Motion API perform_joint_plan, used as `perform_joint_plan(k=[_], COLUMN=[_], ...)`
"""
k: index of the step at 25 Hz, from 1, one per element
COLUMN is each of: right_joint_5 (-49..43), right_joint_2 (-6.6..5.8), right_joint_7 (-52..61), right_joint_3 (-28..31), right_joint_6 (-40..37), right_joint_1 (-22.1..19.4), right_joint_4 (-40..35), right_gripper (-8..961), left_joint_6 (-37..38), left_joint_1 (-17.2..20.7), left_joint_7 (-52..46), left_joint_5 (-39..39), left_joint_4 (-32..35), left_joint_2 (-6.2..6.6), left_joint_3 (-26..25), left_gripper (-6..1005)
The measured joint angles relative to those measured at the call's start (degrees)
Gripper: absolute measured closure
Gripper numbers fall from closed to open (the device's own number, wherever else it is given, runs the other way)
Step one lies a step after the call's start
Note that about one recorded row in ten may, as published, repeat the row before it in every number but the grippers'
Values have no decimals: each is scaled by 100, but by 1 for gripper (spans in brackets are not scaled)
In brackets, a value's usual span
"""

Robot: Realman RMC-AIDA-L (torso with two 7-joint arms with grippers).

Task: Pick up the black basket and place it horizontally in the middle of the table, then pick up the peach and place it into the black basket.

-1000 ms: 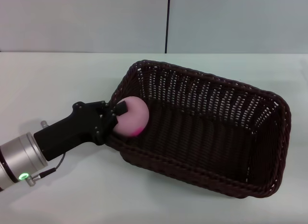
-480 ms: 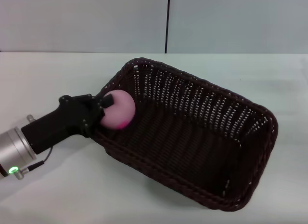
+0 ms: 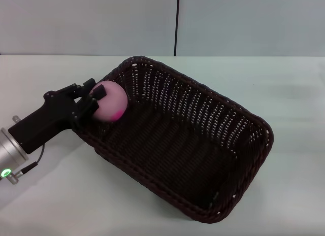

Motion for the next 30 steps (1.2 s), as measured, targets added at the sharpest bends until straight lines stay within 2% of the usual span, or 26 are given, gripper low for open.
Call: perform_joint_plan(k=[1,5,14,16,19,20,21,23,26,27,30], right_joint_5=[0,0,0,-1,-1,-1,-1,3,65,139,199], right_joint_2=[0,0,0,0,2,12,12,19,26,30,35], right_joint_7=[0,0,0,0,0,0,0,0,0,0,0], right_joint_3=[0,0,0,0,-1,0,0,0,0,0,0], right_joint_6=[1,5,14,14,7,-16,-16,-22,-34,-39,-51], right_joint_1=[2,12,10,1,-2,-13,-13,-19,-26,-28,-41], right_joint_4=[0,0,33,39,44,44,44,45,49,59,71], right_gripper=[342,342,342,342,342,342,342,342,342,342,342], left_joint_6=[-10,40,631,767,968,1107,1107,1204,1226,1256,1256], left_joint_1=[-1,-14,-1,25,139,268,268,417,470,620,620], left_joint_7=[34,108,204,284,578,871,871,1127,1212,1376,1376], left_joint_5=[0,0,-8,-62,-237,-397,-397,-560,-618,-722,-722], left_joint_4=[-65,-150,-240,-305,-468,-646,-646,-835,-900,-1090,-1090], left_joint_2=[-8,-9,-20,-18,-16,-14,-14,-14,-13,-13,-13], left_joint_3=[-23,-38,-81,-143,-397,-701,-701,-1078,-1226,-1733,-1733], left_gripper=[938,695,490,412,295,256,243,217,192,193,195])
